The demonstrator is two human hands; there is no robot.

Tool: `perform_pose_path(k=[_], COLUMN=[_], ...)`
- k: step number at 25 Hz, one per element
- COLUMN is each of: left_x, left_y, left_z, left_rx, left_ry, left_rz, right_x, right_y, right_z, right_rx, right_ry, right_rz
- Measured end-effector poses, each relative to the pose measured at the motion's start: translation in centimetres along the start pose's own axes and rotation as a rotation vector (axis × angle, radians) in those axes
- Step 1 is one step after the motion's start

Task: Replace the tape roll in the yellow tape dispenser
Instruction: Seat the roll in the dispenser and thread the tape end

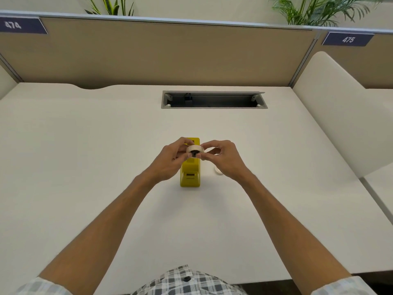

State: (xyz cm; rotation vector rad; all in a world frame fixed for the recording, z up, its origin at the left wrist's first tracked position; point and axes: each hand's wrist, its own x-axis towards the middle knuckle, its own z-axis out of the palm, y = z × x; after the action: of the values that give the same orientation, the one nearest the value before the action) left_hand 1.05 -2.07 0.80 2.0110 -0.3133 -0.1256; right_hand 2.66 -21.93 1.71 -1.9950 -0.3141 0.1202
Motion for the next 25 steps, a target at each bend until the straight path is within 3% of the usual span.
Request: perform_pose_path(k=[4, 9, 16, 22, 25], left_x=[0.2, -0.5, -0.2, 0.9, 1.0], left_y=[0.3, 0.0, 0.3, 0.2, 0.0], left_z=[0.1, 1.9, 3.6, 3.6, 3.6], left_rx=[0.018, 0.087, 0.203, 0.231, 0.355], left_ry=[0.05, 0.339, 0.393, 0.39, 0.393], left_rz=[0.0, 0.029, 0.039, 0.099, 0.081], right_x=[-0.1, -0.2, -0.6, -0.9, -0.6], right_y=[0.0, 0.0, -0.7, -1.2, -1.3], right_z=[0.4, 1.2, 2.2, 2.7, 2.9], right_rx=[0.039, 0.03, 0.034, -0.145, -0.266], right_ry=[0.078, 0.261, 0.293, 0.395, 0.43], right_rz=[0.003, 0.013, 0.041, 0.072, 0.102])
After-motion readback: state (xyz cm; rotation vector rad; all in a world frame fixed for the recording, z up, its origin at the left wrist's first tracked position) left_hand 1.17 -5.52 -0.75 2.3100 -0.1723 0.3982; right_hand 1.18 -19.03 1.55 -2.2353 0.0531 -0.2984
